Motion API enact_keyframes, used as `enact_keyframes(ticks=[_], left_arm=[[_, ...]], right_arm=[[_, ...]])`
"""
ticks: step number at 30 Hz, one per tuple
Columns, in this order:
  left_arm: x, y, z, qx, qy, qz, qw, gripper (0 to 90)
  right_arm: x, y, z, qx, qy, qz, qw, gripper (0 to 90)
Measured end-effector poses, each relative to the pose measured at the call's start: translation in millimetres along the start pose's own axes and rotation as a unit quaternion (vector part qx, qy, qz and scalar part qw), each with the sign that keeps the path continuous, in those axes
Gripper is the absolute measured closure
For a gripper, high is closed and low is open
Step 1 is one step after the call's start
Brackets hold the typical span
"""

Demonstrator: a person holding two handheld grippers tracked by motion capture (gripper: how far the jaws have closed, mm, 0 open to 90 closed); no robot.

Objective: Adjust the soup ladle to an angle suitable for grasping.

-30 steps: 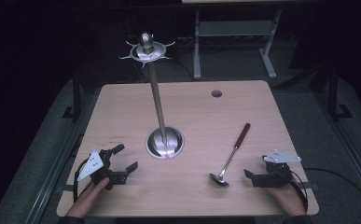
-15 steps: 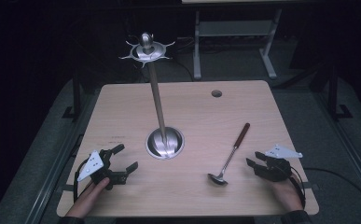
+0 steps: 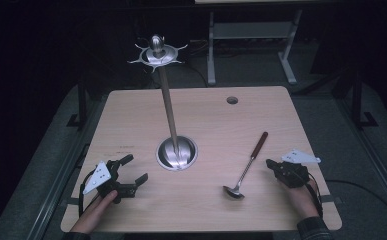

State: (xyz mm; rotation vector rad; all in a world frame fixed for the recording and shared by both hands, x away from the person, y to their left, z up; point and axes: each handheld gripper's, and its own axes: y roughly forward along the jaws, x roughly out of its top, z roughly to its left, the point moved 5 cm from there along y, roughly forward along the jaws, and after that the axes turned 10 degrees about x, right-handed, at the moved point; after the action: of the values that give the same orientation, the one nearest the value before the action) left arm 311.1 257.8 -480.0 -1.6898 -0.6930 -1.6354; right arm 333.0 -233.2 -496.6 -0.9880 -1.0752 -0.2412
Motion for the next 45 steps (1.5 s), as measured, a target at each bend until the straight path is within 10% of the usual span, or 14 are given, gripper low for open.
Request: enact_keyframes(ticks=[45], left_arm=[[0.2, 0.3, 0.1, -0.001, -0.006, -0.002, 1.0000, 9.7]], right_arm=[[25.9, 54.8, -34.3, -0.036, 0.031, 0.021, 0.9986, 89.8]])
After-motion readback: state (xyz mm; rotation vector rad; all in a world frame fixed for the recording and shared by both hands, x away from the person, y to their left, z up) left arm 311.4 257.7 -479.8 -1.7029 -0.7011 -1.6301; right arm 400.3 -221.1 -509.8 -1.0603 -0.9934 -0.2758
